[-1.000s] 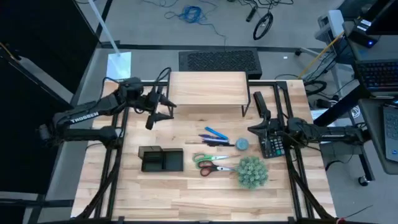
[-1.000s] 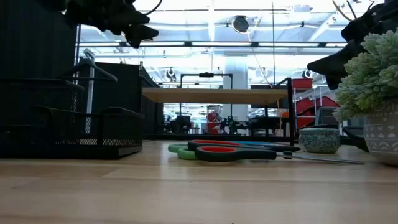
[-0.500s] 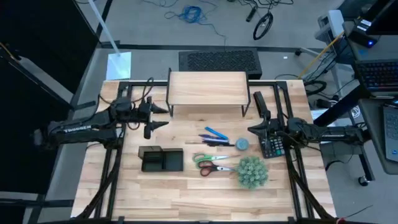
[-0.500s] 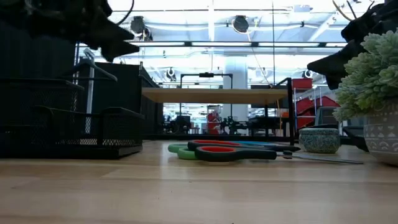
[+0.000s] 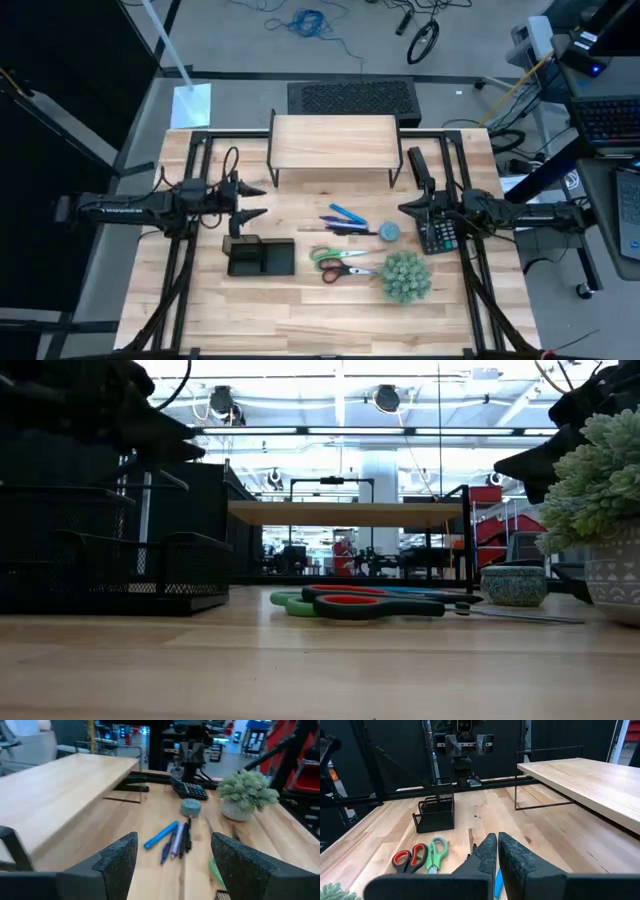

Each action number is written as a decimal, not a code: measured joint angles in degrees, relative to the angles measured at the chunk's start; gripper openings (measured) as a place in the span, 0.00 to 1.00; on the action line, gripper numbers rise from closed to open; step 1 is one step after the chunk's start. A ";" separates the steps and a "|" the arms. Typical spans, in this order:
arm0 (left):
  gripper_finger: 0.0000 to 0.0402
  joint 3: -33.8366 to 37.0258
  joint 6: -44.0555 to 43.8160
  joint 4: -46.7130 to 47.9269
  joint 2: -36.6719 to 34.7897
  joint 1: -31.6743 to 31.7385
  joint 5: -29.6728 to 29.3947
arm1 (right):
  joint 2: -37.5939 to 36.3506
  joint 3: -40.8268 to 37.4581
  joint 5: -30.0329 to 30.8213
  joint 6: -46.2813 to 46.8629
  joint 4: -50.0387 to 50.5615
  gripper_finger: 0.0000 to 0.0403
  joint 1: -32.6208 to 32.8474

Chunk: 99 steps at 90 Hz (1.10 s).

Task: Pick and place office supplies into organizer
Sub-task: Return to Home Position

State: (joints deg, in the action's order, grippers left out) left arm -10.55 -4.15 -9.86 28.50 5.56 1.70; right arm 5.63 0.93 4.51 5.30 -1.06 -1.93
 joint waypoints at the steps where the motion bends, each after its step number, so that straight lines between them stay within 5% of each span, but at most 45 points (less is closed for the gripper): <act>1: 0.60 0.30 -0.09 0.04 -0.49 -0.08 0.03 | 0.00 0.00 0.00 0.00 0.01 0.00 0.00; 60: 0.60 10.10 -1.53 8.55 -21.99 -0.50 4.65 | 0.00 0.02 -0.02 0.00 0.00 0.00 0.00; 99: 0.60 10.10 3.17 8.49 -23.48 0.10 3.56 | 0.02 0.02 -0.02 0.01 0.00 0.00 0.00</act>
State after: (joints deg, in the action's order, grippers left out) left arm -0.45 -0.97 -1.37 5.02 5.67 5.26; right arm 5.65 0.95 4.49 5.31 -1.06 -1.93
